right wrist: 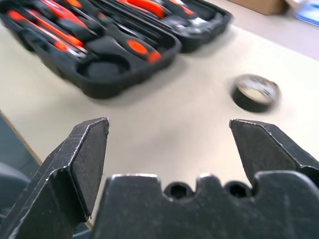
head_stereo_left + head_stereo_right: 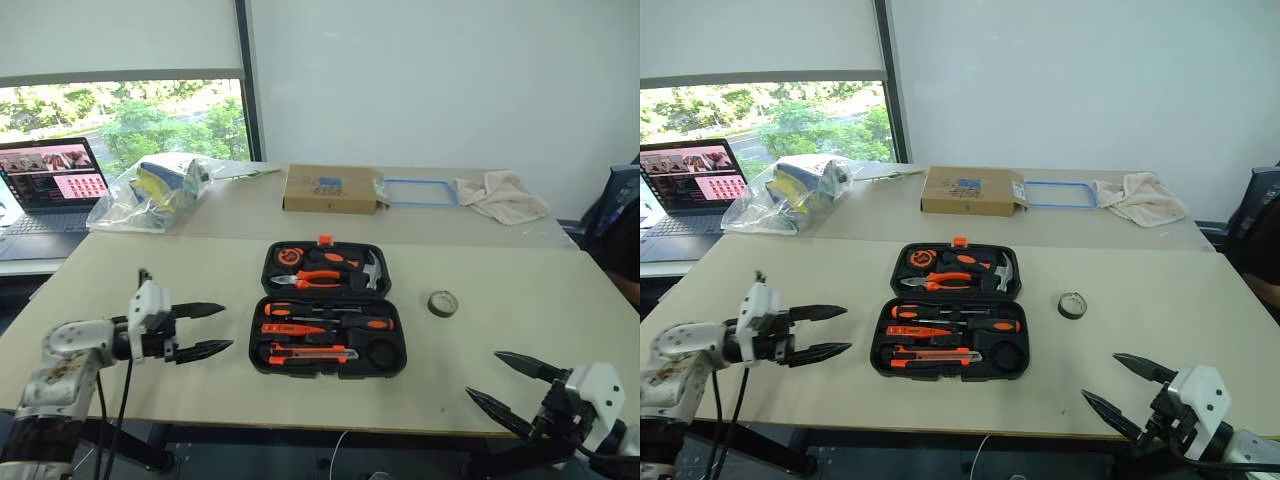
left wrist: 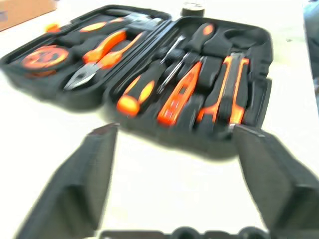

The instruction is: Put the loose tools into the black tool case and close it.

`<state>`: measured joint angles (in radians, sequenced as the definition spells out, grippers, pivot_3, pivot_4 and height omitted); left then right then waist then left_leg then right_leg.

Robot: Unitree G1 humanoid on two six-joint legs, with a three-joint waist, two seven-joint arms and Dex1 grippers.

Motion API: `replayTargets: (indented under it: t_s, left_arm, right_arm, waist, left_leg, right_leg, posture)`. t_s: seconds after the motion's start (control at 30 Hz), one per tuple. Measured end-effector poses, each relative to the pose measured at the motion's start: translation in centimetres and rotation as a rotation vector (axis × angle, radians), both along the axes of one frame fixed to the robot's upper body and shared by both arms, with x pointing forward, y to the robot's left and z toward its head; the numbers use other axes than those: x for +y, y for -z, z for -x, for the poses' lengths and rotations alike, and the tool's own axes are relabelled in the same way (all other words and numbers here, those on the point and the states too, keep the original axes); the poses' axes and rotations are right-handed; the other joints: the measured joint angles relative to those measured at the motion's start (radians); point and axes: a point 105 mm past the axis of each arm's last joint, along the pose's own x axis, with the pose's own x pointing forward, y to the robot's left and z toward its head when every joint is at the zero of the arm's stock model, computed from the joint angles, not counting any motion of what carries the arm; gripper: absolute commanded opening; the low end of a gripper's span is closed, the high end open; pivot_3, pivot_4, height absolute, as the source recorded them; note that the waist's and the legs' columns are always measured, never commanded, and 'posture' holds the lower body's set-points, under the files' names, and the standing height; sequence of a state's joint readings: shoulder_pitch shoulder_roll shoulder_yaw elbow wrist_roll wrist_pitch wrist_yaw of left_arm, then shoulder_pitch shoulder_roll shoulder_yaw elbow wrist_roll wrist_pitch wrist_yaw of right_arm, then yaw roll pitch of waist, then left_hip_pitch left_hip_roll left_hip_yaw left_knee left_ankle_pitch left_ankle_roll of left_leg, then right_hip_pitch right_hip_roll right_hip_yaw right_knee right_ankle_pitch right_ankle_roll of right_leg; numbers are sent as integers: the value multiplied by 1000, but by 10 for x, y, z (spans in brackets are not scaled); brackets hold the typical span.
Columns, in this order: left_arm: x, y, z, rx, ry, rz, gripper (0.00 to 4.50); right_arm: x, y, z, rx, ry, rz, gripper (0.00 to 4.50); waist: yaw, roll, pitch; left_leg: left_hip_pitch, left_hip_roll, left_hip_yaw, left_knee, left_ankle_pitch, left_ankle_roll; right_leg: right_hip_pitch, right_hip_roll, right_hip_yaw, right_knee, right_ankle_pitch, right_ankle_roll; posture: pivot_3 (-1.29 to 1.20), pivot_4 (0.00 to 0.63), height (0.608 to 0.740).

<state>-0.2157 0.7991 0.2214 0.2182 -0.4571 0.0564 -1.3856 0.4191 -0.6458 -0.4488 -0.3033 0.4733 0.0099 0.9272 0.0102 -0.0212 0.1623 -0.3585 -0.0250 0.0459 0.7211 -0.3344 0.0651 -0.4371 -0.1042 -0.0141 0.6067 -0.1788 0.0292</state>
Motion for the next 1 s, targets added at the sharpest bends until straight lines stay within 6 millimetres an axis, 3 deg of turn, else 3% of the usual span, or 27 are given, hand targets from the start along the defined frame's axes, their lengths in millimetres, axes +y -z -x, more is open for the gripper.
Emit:
replayTargets:
  t_s: [0.1,0.27,0.43,0.6,0.7,0.8,1.0]
  left_arm:
    - [3,1,3,9,-19,26,4488]
    - [-11,-11,0,-43,3,98,4488]
    - [-32,-14,-3,-67,44,127,4488]
    - [-47,-12,-4,-64,74,139,4488]
    - [-50,-10,-3,-61,88,138,4500]
    - [-52,-11,-3,-65,93,136,4500]
    - [-54,-11,-2,-60,108,133,4500]
  right_arm:
    - [-3,-14,-23,-20,-6,67,4500]
    - [3,-34,-70,29,-79,229,4500]
    - [13,-31,-114,127,-136,337,4500]
    - [15,-16,-144,208,-148,430,4500]
    - [15,-7,-152,266,-157,497,3907]
    - [15,-12,-163,262,-136,523,2906]
    - [22,-8,-163,297,-181,519,844]
  waist:
    - [-2,1,1]
    - [-4,0,2]
    - [-4,0,2]
    - [-7,0,2]
    - [-8,0,1]
    - [-13,0,1]
    - [-18,0,1]
  left_leg:
    - [1,0,1,3,0,-1]
    - [3,1,1,3,2,-2]
    - [1,1,1,1,2,-3]
    - [-6,1,2,-1,6,-10]
    - [-13,0,2,-1,6,-10]
    - [-17,0,2,-1,6,-9]
    - [-19,0,2,1,6,-10]
  right_leg:
    - [0,-2,1,2,0,0]
    - [2,0,0,3,2,-2]
    - [0,4,0,3,2,-3]
    - [-5,4,-1,1,2,-3]
    - [-12,3,-2,1,3,-2]
    - [-17,3,-2,1,3,-1]
    - [-18,3,-3,2,3,-1]
  posture:
    - [0,150,740]
    - [0,150,740]
    - [0,150,740]
    - [0,150,740]
    - [0,150,740]
    - [0,150,740]
    - [0,150,740]
